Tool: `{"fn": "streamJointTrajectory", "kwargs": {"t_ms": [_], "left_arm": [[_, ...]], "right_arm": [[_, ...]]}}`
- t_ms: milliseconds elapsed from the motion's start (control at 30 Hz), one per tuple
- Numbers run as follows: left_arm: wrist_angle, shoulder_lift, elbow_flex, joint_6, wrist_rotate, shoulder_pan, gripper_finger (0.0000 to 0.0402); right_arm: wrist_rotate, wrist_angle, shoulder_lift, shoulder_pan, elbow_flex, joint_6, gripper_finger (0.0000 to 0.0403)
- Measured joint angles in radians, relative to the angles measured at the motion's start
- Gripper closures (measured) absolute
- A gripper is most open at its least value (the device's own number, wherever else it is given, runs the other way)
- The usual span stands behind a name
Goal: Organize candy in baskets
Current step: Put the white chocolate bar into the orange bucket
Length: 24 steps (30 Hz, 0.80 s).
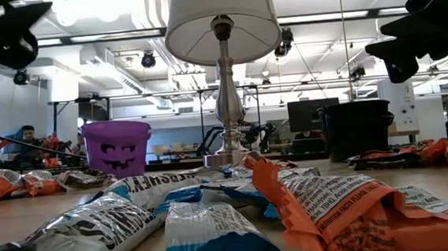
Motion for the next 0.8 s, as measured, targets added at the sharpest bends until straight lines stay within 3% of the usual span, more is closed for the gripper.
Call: {"fn": "streamJointTrajectory", "kwargs": {"t_ms": [100, 600, 800], "left_arm": [[0.002, 0.000, 0.000, 0.016, -0.060, 0.000, 0.0302], [0.182, 0.000, 0.000, 0.009, -0.074, 0.000, 0.0302], [0.184, 0.000, 0.000, -0.017, -0.171, 0.000, 0.0302]], "right_arm": [[0.000, 0.000, 0.000, 0.000, 0.000, 0.000, 0.0213], [0.000, 0.000, 0.000, 0.000, 0.000, 0.000, 0.0213], [0.004, 0.017, 0.000, 0.000, 0.000, -0.011, 0.0213]]}}
